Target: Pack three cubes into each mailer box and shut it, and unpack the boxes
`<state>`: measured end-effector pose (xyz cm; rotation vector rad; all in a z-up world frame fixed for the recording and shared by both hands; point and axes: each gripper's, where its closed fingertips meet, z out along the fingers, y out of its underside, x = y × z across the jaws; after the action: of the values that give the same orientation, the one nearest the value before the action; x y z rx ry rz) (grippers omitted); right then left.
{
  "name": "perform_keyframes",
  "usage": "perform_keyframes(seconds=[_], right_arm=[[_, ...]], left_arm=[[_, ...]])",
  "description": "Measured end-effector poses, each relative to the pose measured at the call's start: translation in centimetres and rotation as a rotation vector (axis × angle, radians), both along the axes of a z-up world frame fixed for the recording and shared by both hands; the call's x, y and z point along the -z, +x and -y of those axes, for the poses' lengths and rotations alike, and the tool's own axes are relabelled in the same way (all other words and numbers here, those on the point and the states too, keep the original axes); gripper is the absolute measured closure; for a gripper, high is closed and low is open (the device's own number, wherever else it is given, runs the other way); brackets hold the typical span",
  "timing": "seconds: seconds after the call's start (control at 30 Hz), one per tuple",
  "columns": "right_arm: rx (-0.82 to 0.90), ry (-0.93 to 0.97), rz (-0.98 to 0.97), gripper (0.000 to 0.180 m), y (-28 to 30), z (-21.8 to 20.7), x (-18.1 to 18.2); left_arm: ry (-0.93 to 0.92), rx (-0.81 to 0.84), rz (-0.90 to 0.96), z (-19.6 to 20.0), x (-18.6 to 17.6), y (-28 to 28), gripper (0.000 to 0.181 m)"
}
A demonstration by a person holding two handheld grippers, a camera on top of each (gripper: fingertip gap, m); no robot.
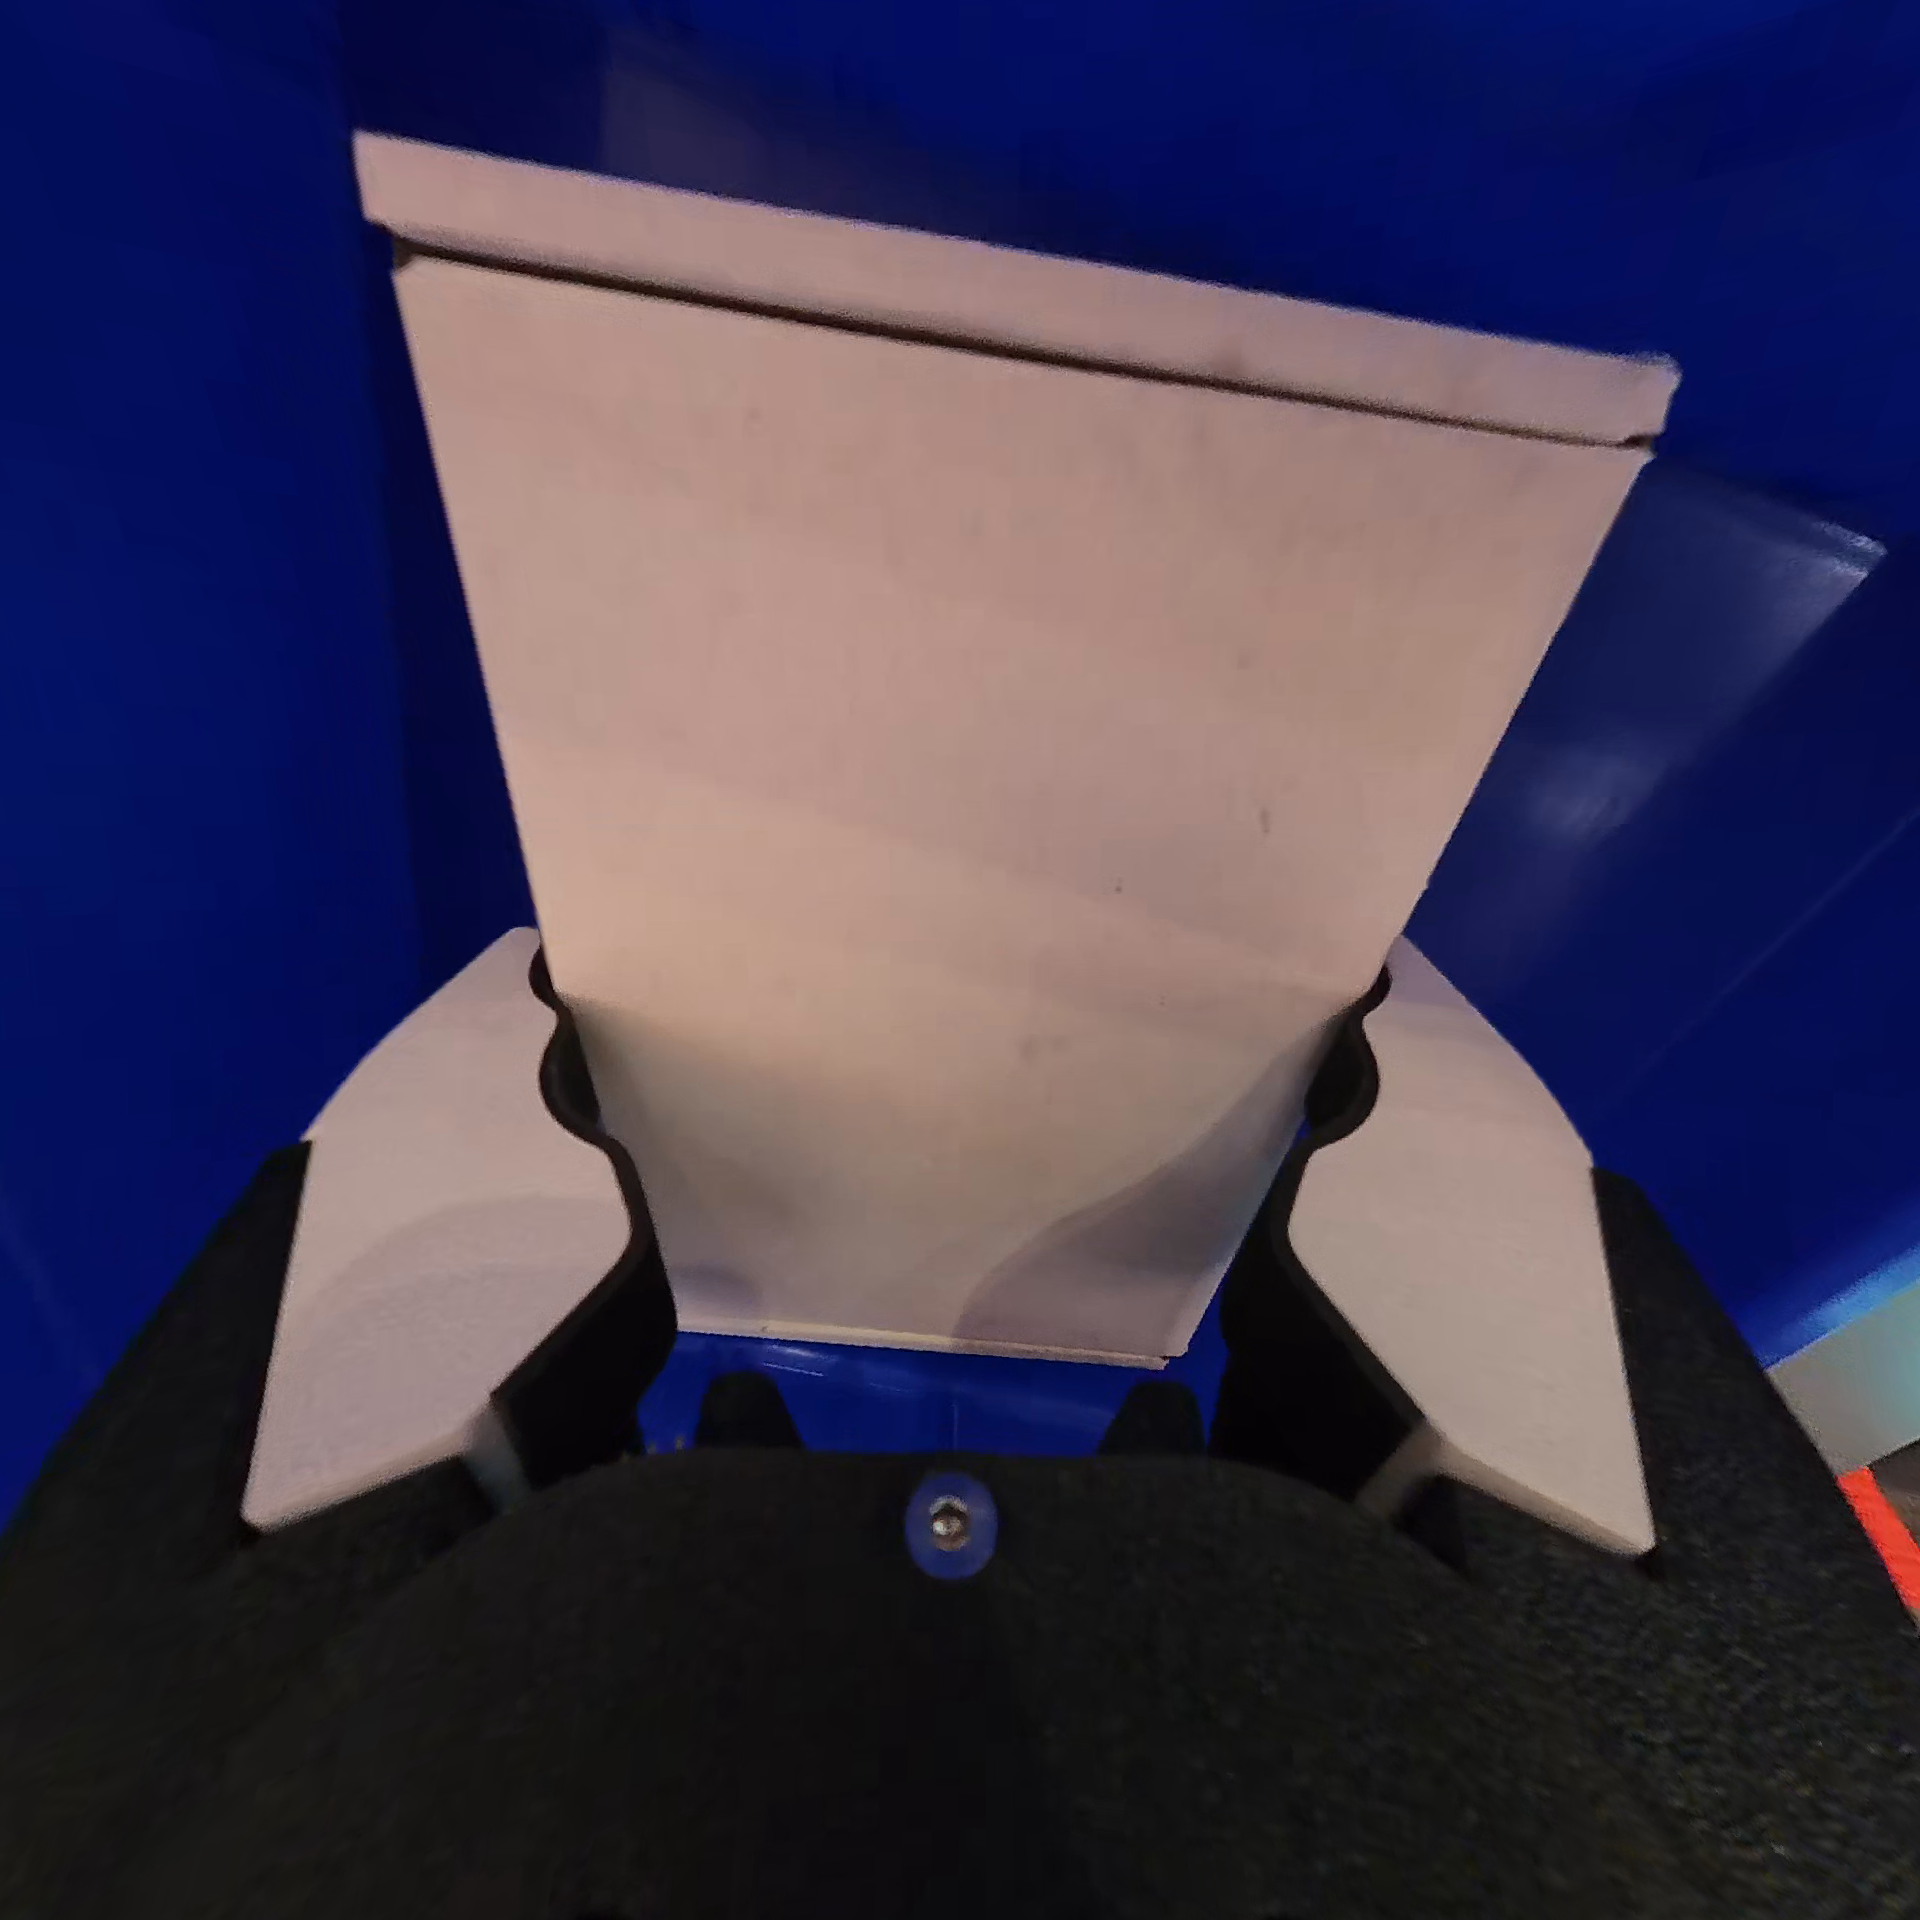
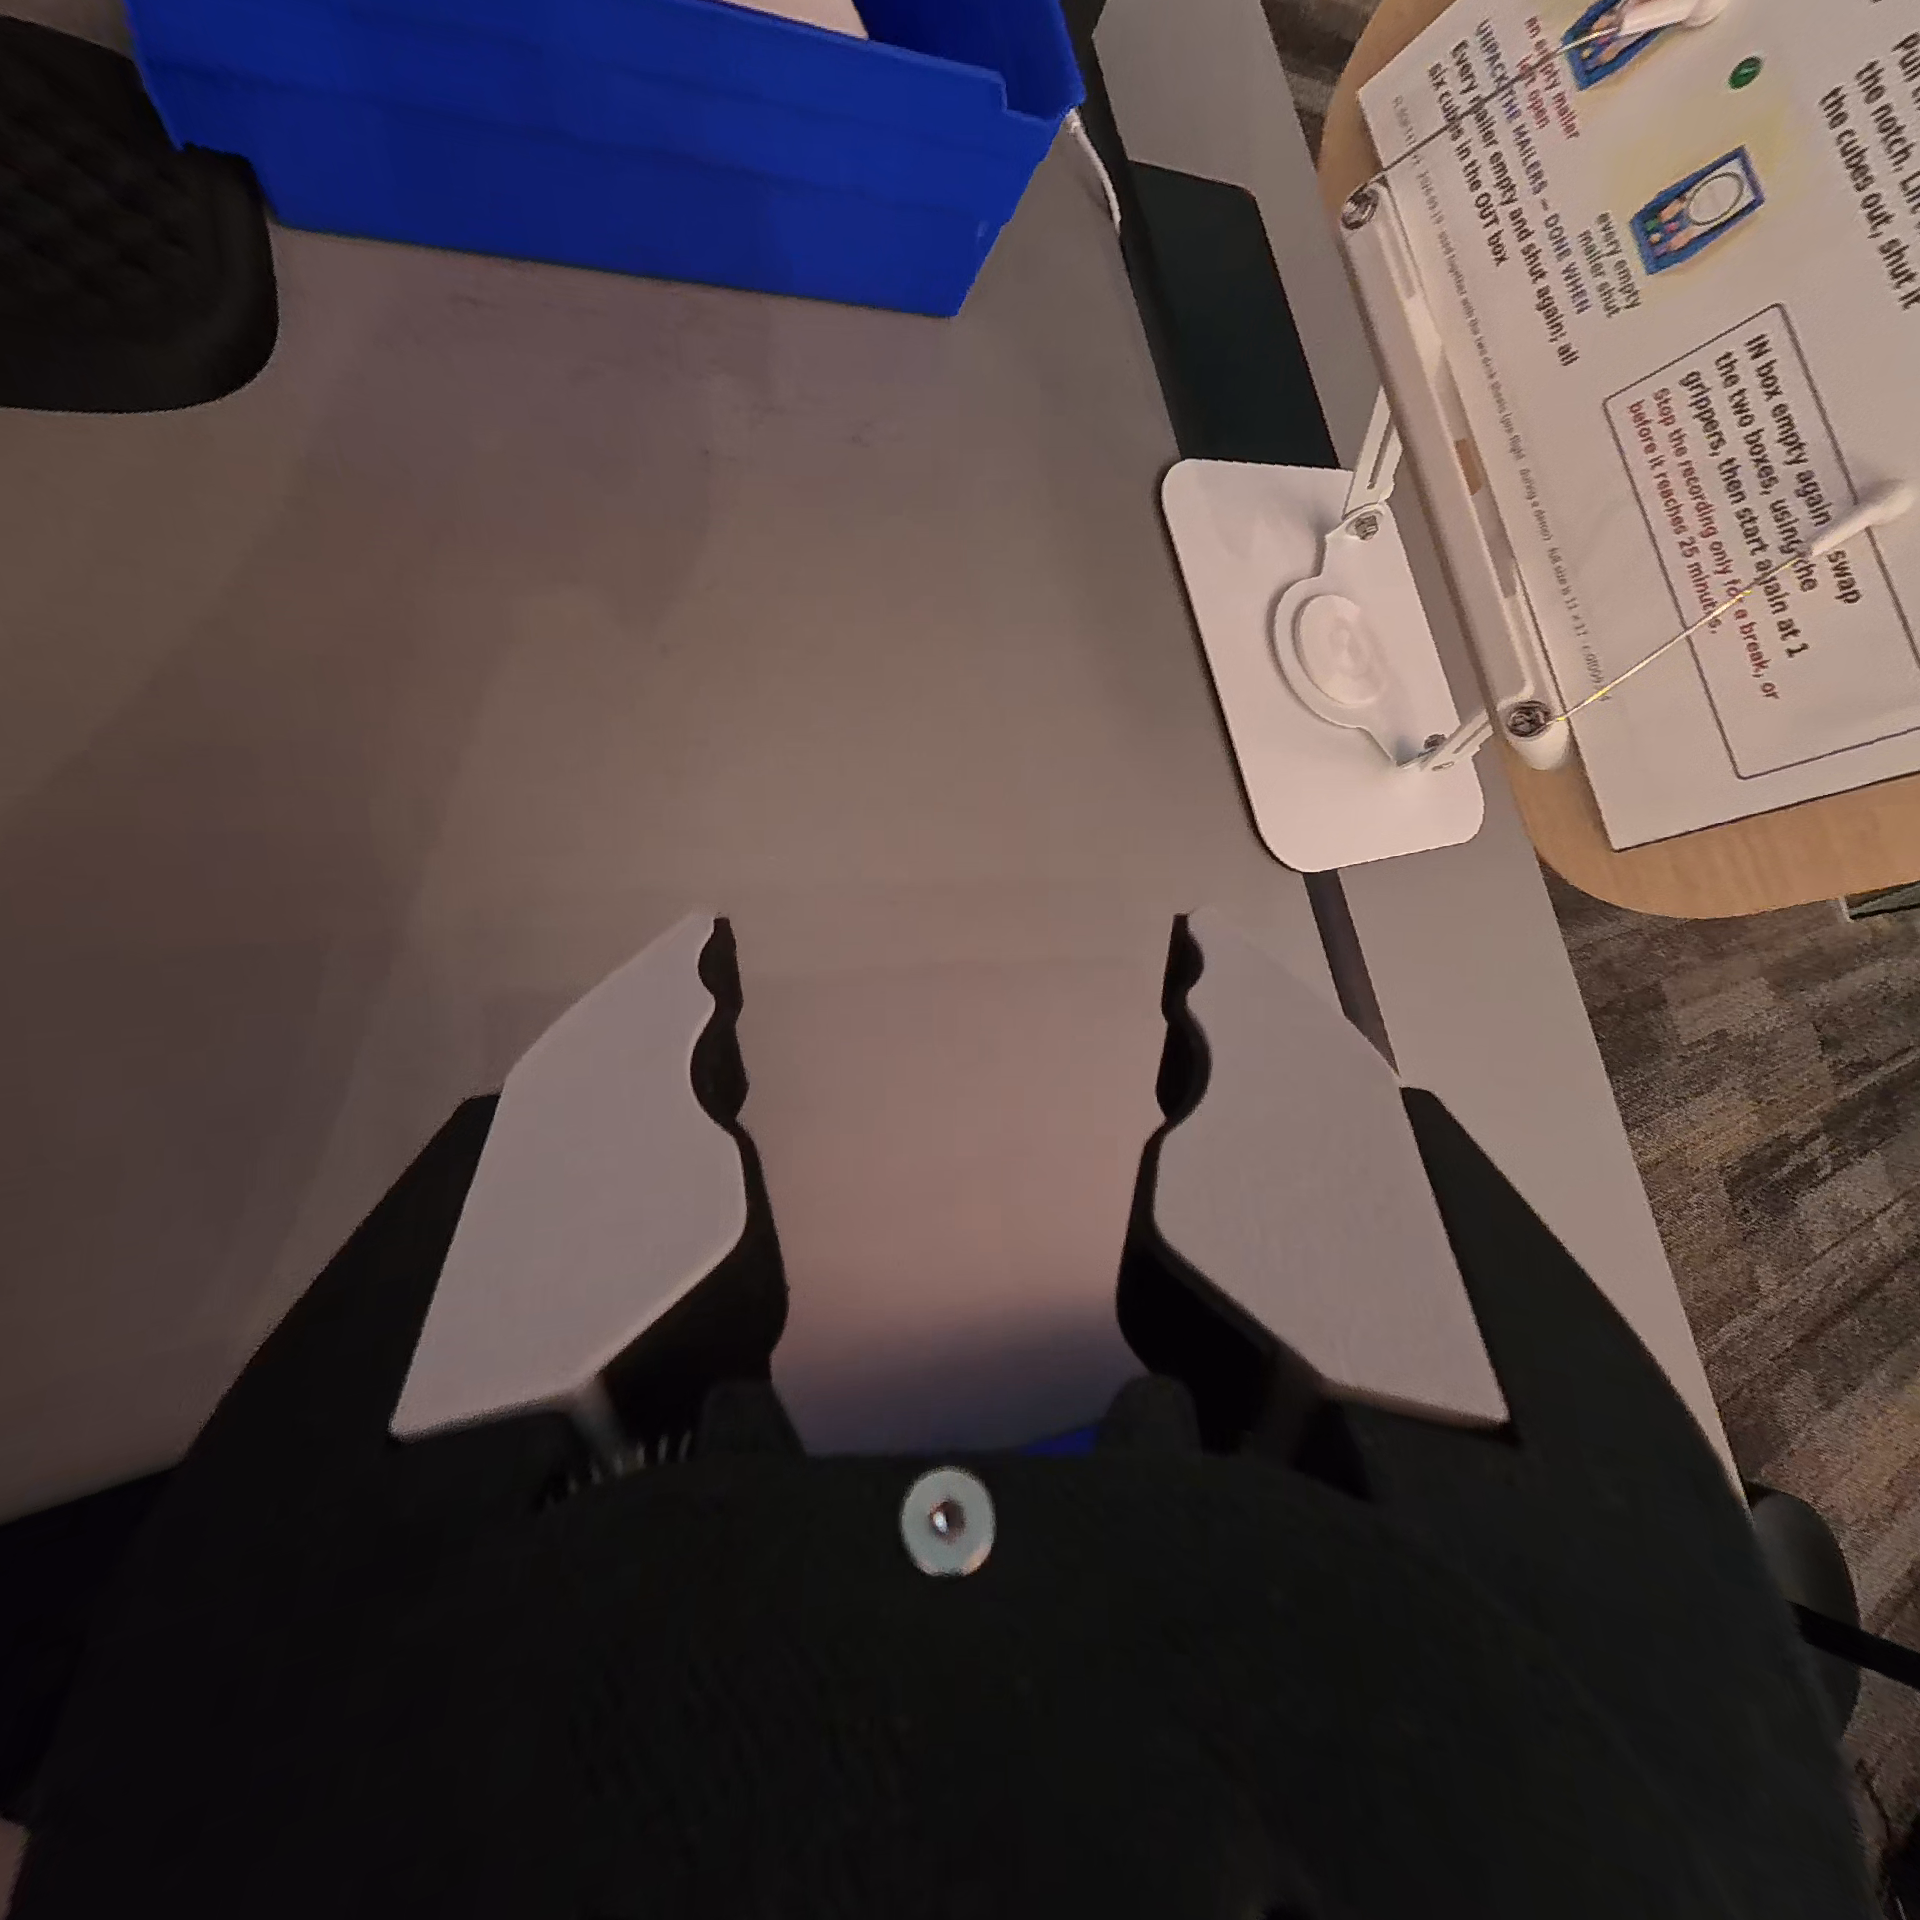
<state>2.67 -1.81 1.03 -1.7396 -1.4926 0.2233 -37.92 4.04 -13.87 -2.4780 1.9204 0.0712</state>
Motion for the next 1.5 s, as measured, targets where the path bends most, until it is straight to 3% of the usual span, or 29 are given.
perform_keyframes(seconds=[0.43,1.3,1.5], right_arm=[[-0.011,0.002,0.016,0.101,-0.1,0.2,0.2],[-0.037,0.004,0.015,0.102,0.0,1.0,-0.1],[-0.031,-0.001,0.018,0.102,-0.1,0.8,0.1]], left_arm=[[-0.016,-0.009,-0.042,0.4,-0.3,-0.1,0.048],[0.128,-0.023,-0.028,-0.2,-7.5,0.3,0.051],[0.115,-0.022,-0.025,0.1,-6.1,0.4,0.052]])
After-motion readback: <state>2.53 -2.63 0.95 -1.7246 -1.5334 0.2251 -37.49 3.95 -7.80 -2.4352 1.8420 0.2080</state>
